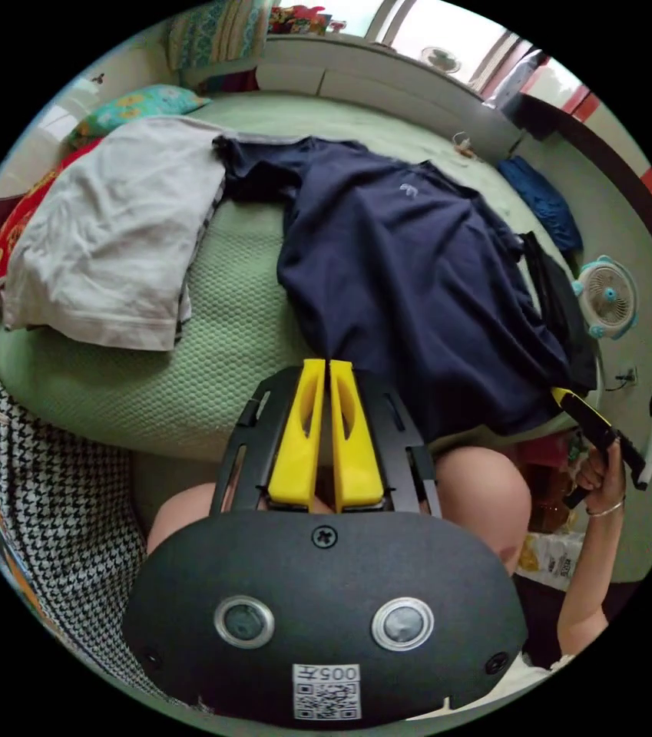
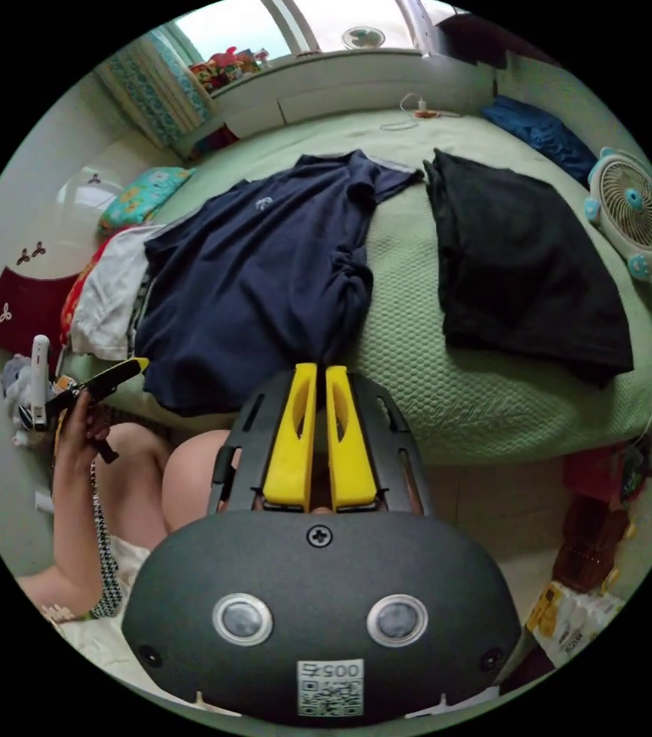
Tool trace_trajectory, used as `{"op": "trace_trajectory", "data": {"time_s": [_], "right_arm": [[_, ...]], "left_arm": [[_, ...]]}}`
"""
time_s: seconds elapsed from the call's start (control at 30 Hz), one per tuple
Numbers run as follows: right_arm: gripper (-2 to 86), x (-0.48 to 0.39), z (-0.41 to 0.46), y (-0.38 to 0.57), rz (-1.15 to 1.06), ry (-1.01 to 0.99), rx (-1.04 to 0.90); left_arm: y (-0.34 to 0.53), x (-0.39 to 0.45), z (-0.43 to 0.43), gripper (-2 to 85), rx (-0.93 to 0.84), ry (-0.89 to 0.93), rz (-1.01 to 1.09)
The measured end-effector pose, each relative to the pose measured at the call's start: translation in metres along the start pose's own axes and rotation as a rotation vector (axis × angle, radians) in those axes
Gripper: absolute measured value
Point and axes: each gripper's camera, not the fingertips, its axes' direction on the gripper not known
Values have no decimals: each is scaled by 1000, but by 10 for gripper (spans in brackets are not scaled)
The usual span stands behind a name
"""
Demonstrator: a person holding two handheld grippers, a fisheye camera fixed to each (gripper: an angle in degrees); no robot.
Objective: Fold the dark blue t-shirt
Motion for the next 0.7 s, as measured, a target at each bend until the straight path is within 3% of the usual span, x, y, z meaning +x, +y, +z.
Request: {"op": "trace_trajectory", "data": {"time_s": [0.13,0.4,0.57,0.7], "right_arm": [[-13,12,-25,20,8,-23,21],[-3,31,26,56,53,77,-98],[19,30,7,78,26,124,-96],[30,23,-27,84,19,183,-42]], "left_arm": [[19,-1,-25,6,25,20,7],[41,-3,18,26,-163,-60,-44],[62,7,-18,7,-105,-217,-28],[61,21,-45,-3,-11,-153,-13]]}}
